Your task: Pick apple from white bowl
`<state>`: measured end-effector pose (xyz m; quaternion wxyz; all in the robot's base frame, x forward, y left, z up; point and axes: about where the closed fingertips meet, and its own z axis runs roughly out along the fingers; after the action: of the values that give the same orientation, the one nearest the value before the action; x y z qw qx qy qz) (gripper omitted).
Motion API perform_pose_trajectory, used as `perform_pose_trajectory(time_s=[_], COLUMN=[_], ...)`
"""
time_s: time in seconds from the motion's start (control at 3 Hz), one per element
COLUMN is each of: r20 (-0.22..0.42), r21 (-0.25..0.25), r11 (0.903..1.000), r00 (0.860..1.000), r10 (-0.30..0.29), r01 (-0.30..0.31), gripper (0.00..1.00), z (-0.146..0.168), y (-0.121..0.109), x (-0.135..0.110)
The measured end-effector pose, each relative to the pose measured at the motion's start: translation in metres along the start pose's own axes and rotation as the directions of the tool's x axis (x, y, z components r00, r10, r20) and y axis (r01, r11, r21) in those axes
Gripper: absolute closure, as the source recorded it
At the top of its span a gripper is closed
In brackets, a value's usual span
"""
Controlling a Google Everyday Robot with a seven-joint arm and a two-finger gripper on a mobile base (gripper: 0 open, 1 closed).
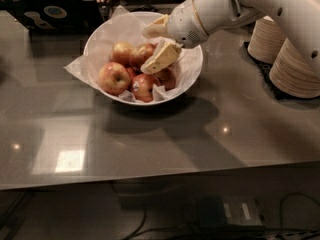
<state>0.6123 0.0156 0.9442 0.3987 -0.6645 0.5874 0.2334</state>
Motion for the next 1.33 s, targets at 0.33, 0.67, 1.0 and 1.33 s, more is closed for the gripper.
perform_pose_trajectory(time_s=[0.33, 0.67, 1.0, 1.33], r20=[0.001, 0.007, 0.011, 0.013], r21=[-0.027, -0.044, -0.054, -0.055], r11=[0.9994, 0.9982, 0.9967, 0.9960], r00=[1.000, 0.999, 0.998, 0.997], r10=[0.021, 0.042, 0.062, 0.071], r01=[-0.021, -0.041, -0.061, -0.071], gripper=[0.32, 0.33, 0.35, 0.47], z=[0.010, 0.018, 0.023, 0.024], y=[-0.001, -0.002, -0.002, -0.002], x=[0.003, 0.005, 0.008, 0.008])
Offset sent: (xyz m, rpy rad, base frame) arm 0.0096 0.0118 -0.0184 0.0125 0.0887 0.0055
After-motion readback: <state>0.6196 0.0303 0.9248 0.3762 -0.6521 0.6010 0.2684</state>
